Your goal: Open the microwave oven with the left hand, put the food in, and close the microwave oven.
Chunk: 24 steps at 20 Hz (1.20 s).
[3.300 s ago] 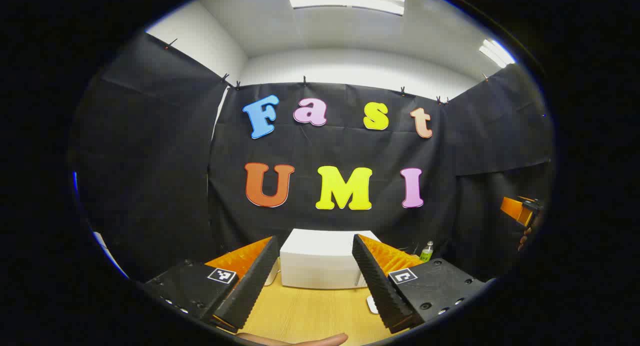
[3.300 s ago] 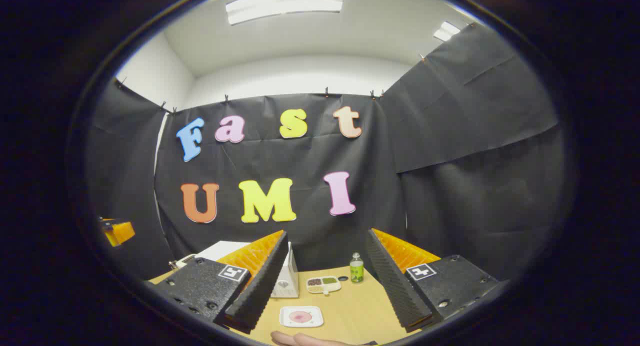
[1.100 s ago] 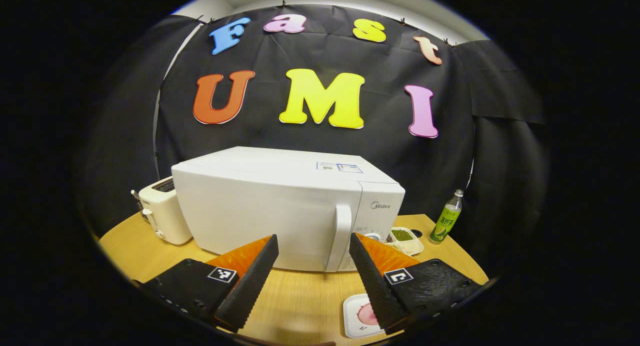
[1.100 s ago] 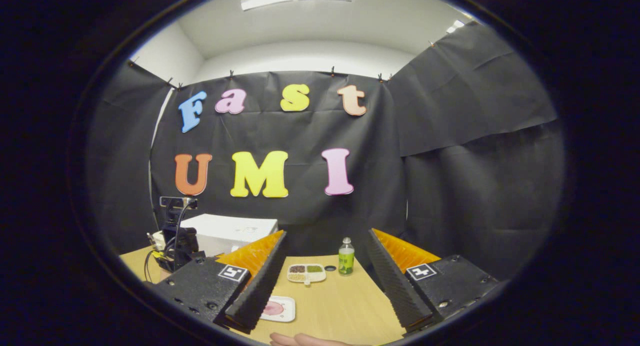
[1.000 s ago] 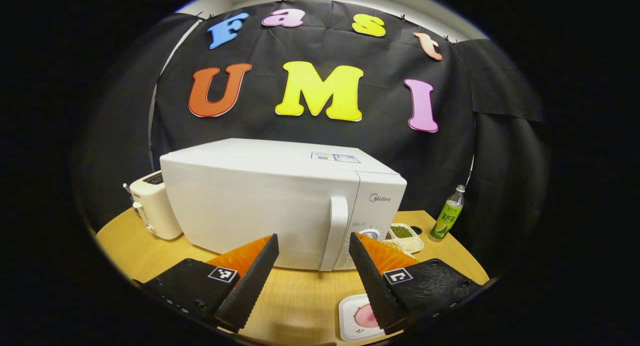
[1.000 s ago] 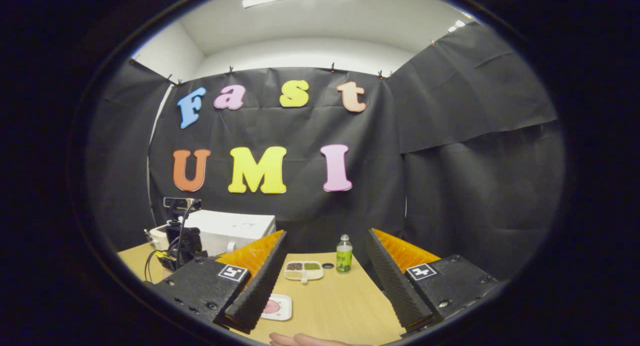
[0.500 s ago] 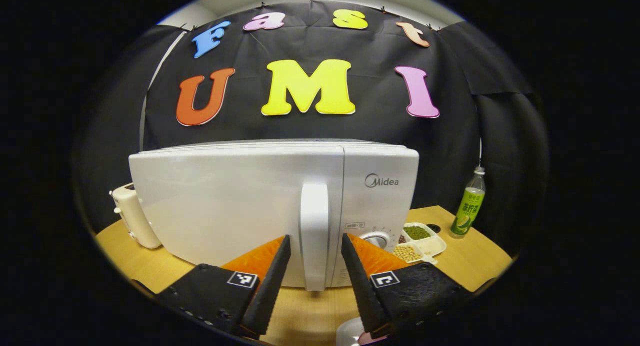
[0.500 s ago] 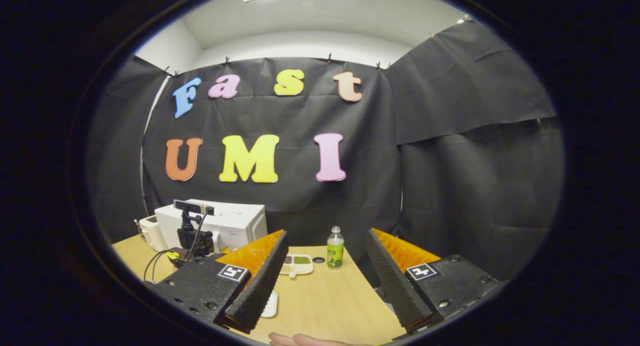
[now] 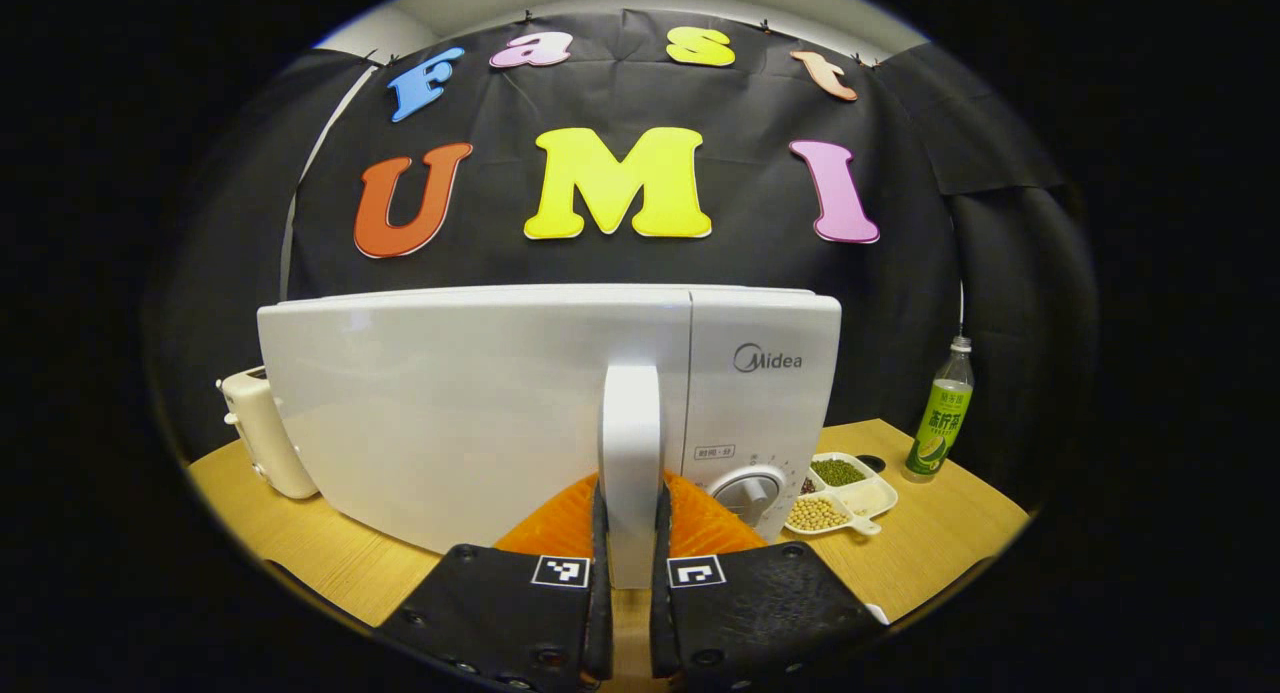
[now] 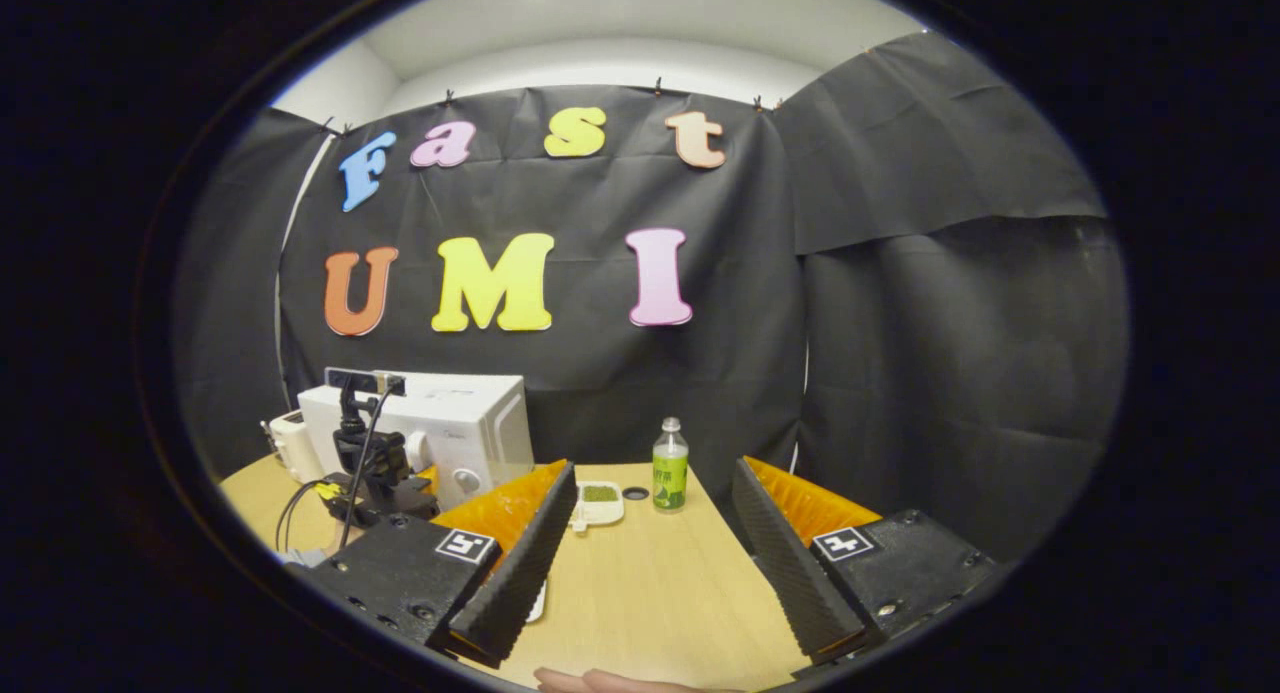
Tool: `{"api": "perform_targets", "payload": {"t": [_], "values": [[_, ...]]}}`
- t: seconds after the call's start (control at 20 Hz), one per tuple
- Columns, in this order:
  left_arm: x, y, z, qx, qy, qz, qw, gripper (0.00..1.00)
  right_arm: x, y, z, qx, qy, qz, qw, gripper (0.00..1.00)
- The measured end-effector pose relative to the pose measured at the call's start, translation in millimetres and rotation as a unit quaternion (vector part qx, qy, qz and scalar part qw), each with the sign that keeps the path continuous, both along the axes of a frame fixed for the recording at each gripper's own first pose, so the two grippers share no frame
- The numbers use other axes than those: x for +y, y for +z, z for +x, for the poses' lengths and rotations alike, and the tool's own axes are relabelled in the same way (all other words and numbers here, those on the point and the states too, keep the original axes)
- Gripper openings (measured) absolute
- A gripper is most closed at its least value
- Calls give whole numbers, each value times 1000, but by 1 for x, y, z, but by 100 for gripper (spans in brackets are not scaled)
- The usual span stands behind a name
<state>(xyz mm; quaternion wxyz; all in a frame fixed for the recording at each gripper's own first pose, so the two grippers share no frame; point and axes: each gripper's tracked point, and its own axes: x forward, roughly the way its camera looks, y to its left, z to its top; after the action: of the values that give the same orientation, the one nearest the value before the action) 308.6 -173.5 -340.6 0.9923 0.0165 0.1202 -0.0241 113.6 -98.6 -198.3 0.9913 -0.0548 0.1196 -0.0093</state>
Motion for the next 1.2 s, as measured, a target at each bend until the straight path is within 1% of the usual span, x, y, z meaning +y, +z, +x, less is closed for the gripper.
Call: {"api": "perform_targets", "payload": {"t": [0.1, 0.15, 0.2, 0.25, 0.35, 0.45, 0.5, 0.55, 0.6, 0.65, 0.7, 0.75, 0.85, 0.9, 1.0, 1.05, 1.15, 1.2], "values": [[0, -1, 0, -1, -4, 0, 1000, 14, -3, 0, 0, -2, -5, 1, 1000, 100], [0, -2, -1, 1, -4, -4, 1000, 14, -4, 0, 0, -3, -7, 0, 1000, 91], [-1, -1, 7, -3, 2, -7, 1000, 14, -4, 0, 0, -5, -7, 0, 1000, 100], [1, -1, -1, -2, 3, 7, 1000, 0, -4, 0, -1, -6, -7, 1, 1000, 100], [0, 0, -1, -12, 10, 15, 1000, 0, -5, -2, 0, -4, -8, 3, 1000, 100], [1, -1, -2, -13, 6, 7, 1000, 0, -6, -4, -2, -2, -8, 5, 1000, 100], [1, -2, -4, -9, 4, -2, 1000, 0, -6, -3, -2, -3, -9, 5, 1000, 91], [1, -3, -6, 1, 2, -4, 1000, 0, -9, -3, -1, -6, -10, 3, 1000, 91], [4, 0, -18, 2, 12, -14, 1000, 0, -11, -3, 0, -6, -12, 2, 1000, 91], [6, 2, -27, -2, 12, -2, 1000, 0, -12, -4, 0, -7, -15, 2, 1000, 91], [8, 4, -36, -7, 6, 0, 1000, 0, -14, -5, 0, -5, -18, 3, 1000, 100], [11, 7, -49, -14, -5, -1, 1000, 0, -14, -8, -1, -2, -20, 5, 1000, 100], [17, 7, -72, -10, -31, -22, 999, 0, -12, -10, -3, 2, -21, 9, 1000, 100], [21, 9, -82, -12, -41, -23, 999, 0, -12, -10, -4, 5, -24, 8, 1000, 91], [31, 13, -101, -25, -57, -9, 998, 0, -7, -10, -9, 9, -26, 9, 1000, 91], [37, 13, -110, -28, -60, -4, 998, 0, -2, -9, -13, 9, -24, 8, 1000, 100], [50, 13, -129, -27, -62, -7, 998, 0, 4, -6, -22, 8, -21, 5, 1000, 100], [56, 15, -138, -28, -65, -10, 997, 2, 8, -4, -27, 7, -20, 4, 1000, 100]]}}
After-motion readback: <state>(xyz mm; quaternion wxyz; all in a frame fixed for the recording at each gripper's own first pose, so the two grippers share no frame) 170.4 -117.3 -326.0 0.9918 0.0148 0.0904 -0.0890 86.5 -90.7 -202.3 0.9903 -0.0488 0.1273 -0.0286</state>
